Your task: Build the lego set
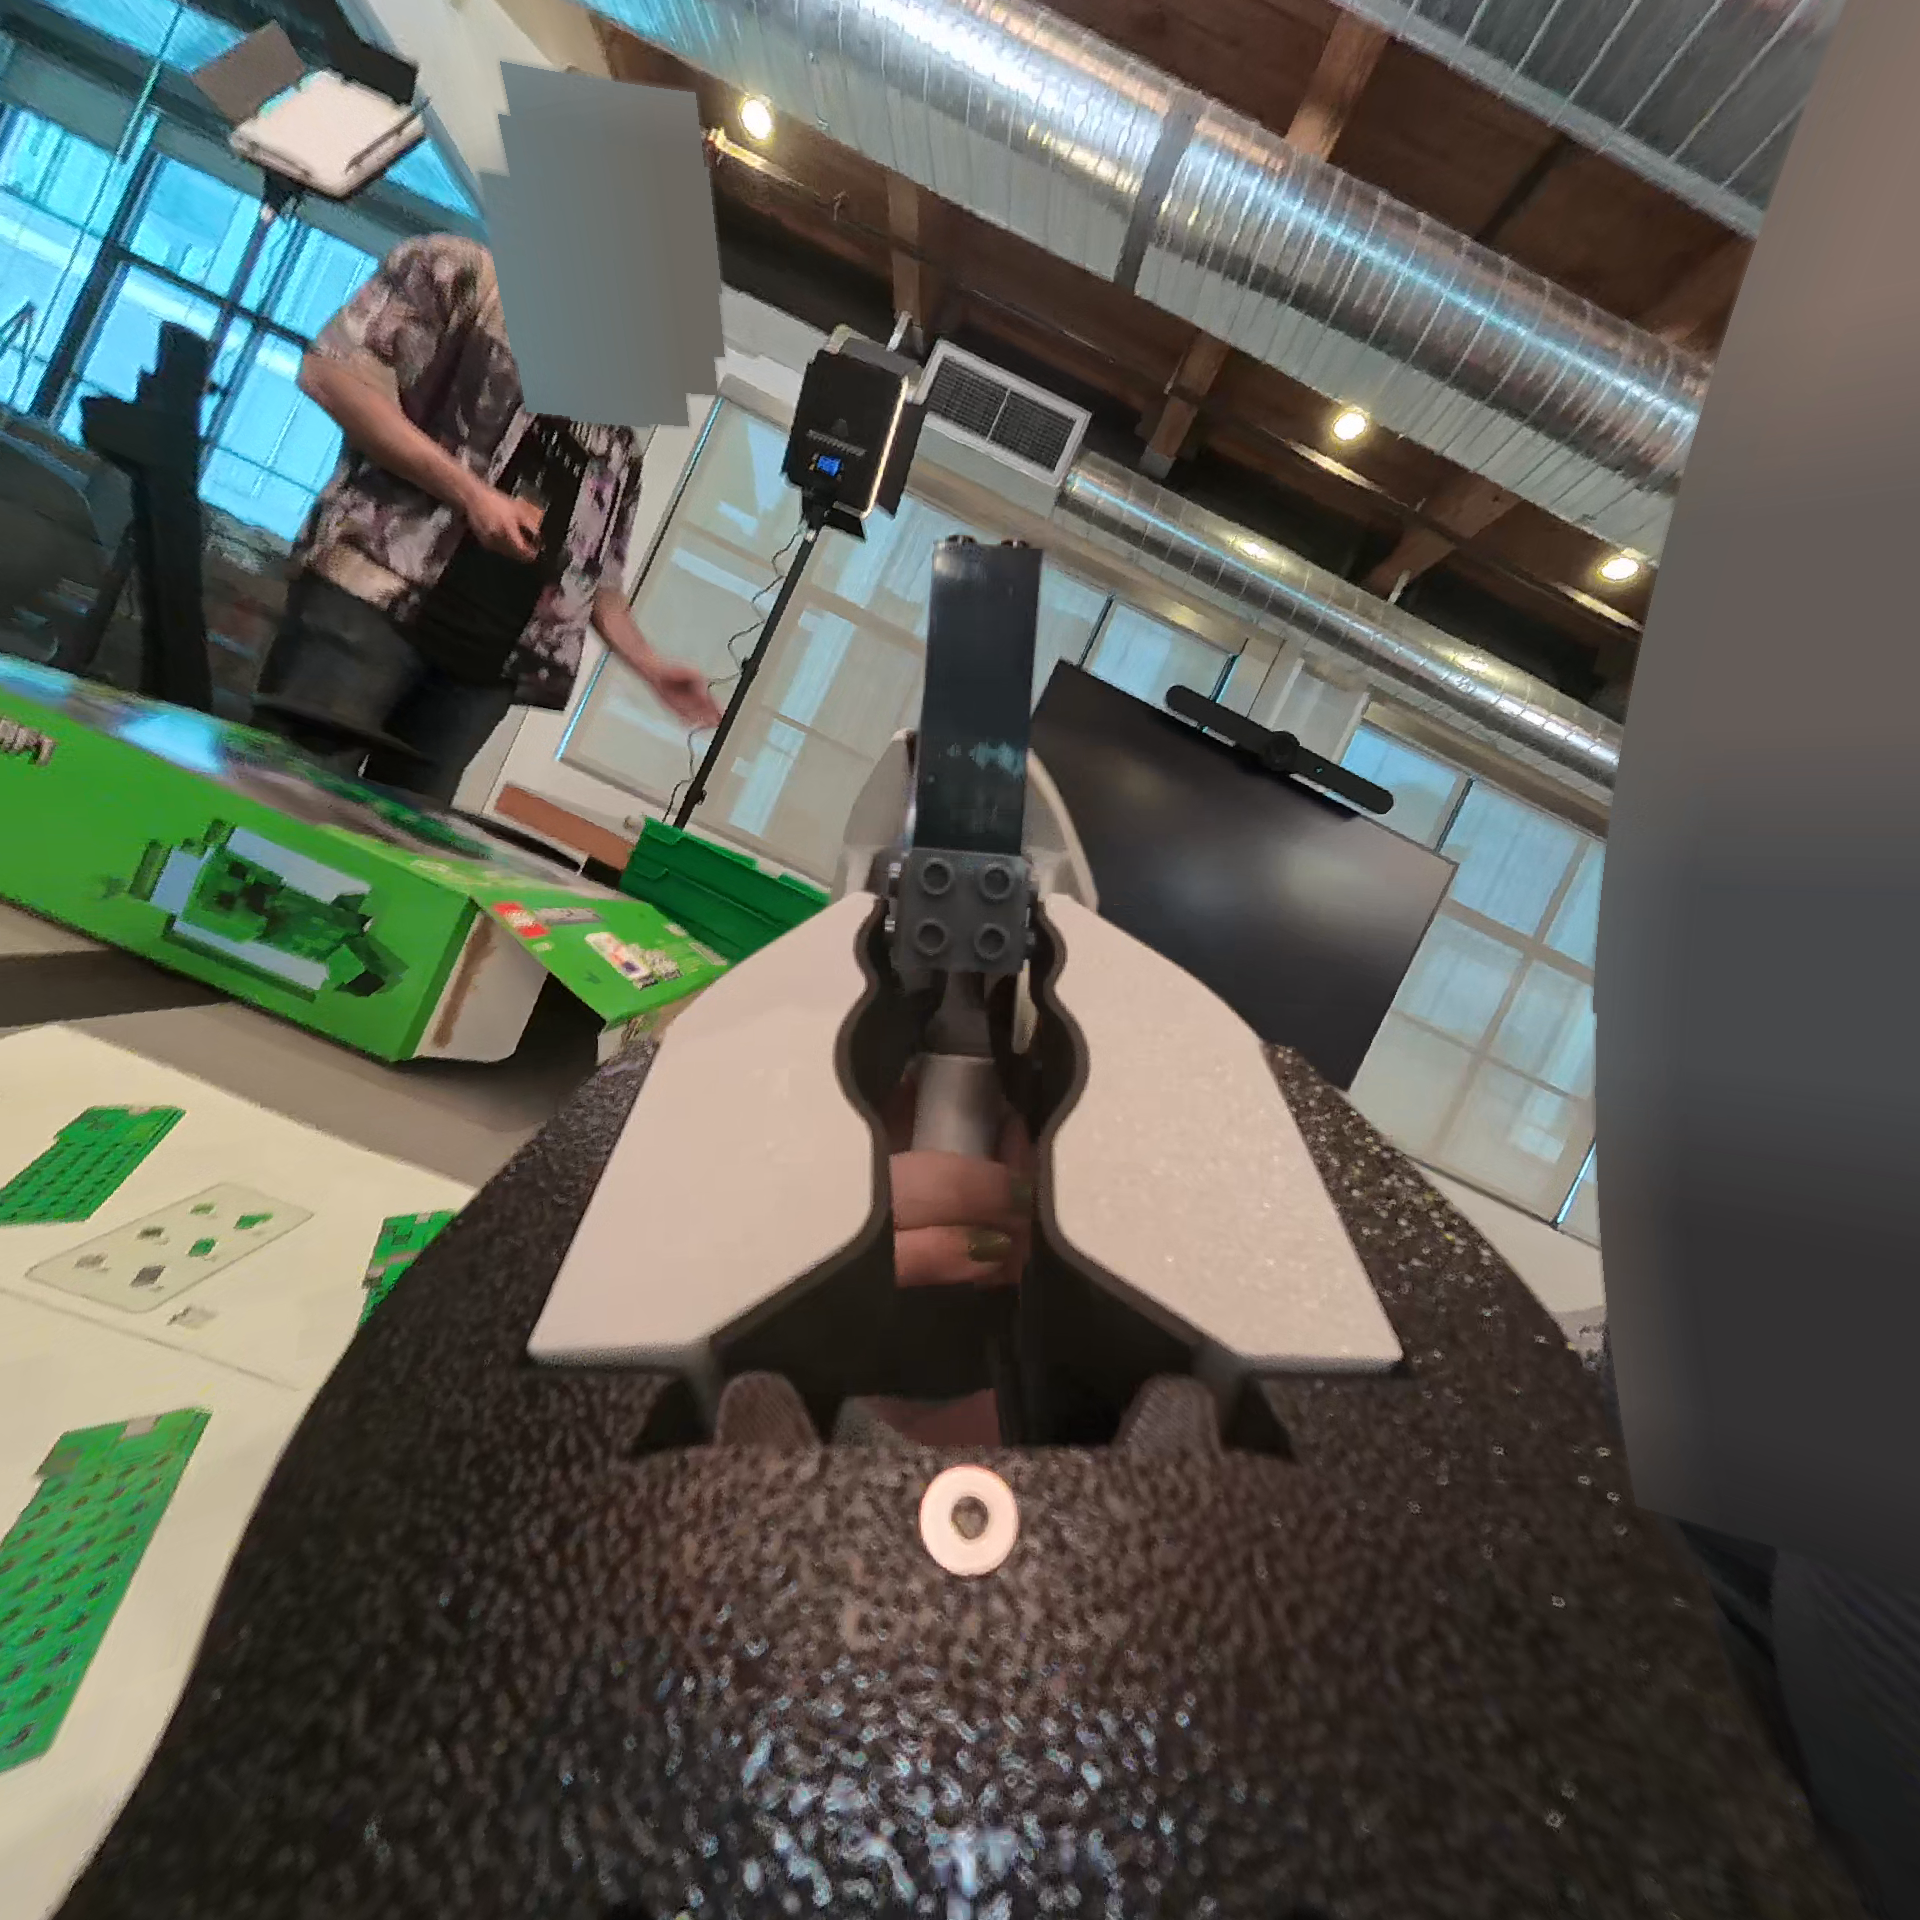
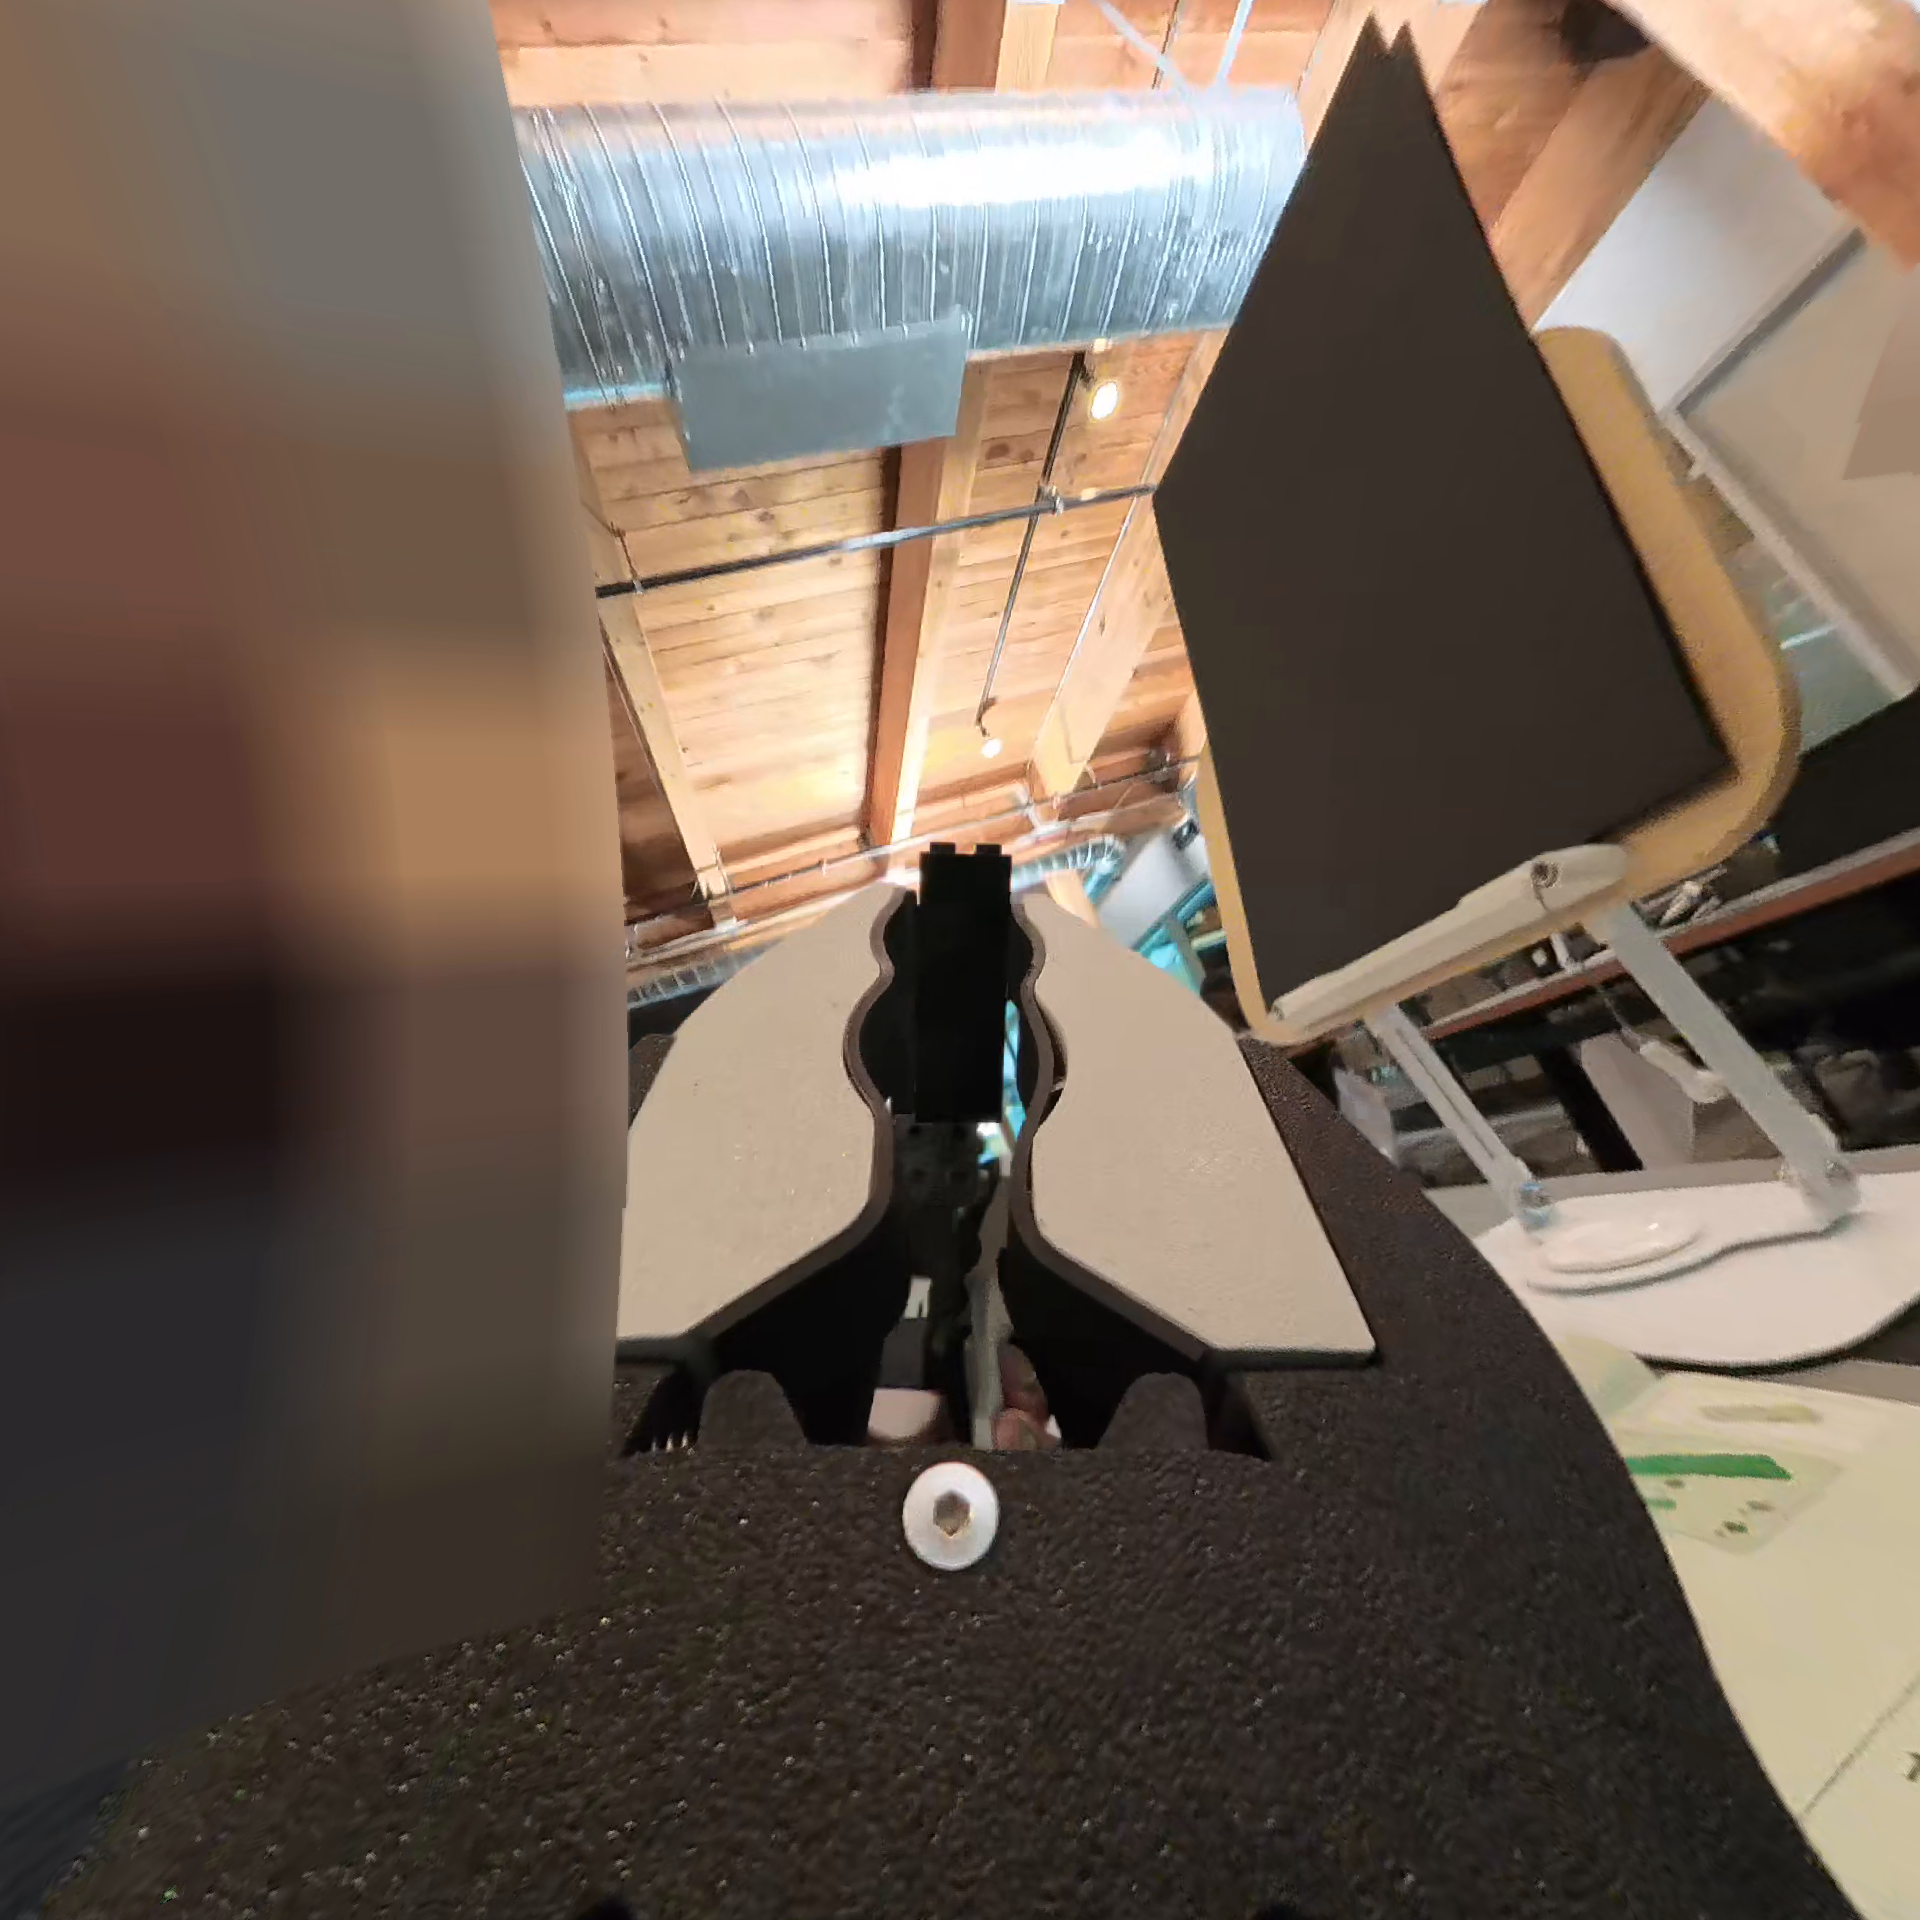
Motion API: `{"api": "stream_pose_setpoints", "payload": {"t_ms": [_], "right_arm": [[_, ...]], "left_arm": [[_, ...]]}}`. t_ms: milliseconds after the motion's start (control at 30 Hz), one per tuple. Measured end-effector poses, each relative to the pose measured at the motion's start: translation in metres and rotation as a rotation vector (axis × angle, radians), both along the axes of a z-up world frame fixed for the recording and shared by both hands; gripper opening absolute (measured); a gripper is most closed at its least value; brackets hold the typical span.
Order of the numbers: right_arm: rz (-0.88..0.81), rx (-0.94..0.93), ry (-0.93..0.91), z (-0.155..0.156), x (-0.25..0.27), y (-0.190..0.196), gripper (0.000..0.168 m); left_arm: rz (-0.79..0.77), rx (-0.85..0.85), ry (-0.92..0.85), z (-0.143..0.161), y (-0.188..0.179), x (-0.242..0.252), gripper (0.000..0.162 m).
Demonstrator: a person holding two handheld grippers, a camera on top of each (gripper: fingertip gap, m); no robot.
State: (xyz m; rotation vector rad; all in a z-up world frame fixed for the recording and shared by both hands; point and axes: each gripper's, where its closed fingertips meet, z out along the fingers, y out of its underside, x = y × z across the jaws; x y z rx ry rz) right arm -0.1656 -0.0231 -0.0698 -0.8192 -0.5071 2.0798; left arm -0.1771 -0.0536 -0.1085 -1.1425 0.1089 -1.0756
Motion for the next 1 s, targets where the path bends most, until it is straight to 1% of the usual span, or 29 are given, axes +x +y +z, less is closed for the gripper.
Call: {"api": "stream_pose_setpoints", "payload": {"t_ms": [100,233,367,533,733,1000], "right_arm": [[0.065,0.035,-0.047,-0.002,-0.004,-0.006,0.016],[0.068,0.025,-0.086,-0.009,-0.004,-0.001,0.017],[0.104,0.052,-0.107,-0.01,-0.007,-0.008,0.016],[0.096,0.084,-0.154,-0.014,-0.01,-0.01,0.016],[0.086,0.084,-0.149,-0.014,-0.009,-0.008,0.016],[0.077,0.093,-0.14,-0.012,-0.009,-0.009,0.016]], "left_arm": [[-0.005,-0.048,0.076,-0.008,0.004,0.003,0.024],[0.01,-0.077,0.172,-0.016,0.006,0.008,0.025],[0.009,-0.095,0.147,-0.018,0.008,0.007,0.025],[0.007,-0.103,0.15,-0.019,0.008,0.006,0.025],[-0.004,-0.1,0.108,-0.017,0.008,0.003,0.024],[-0.01,-0.092,0.104,-0.016,0.007,0.004,0.025]]}}
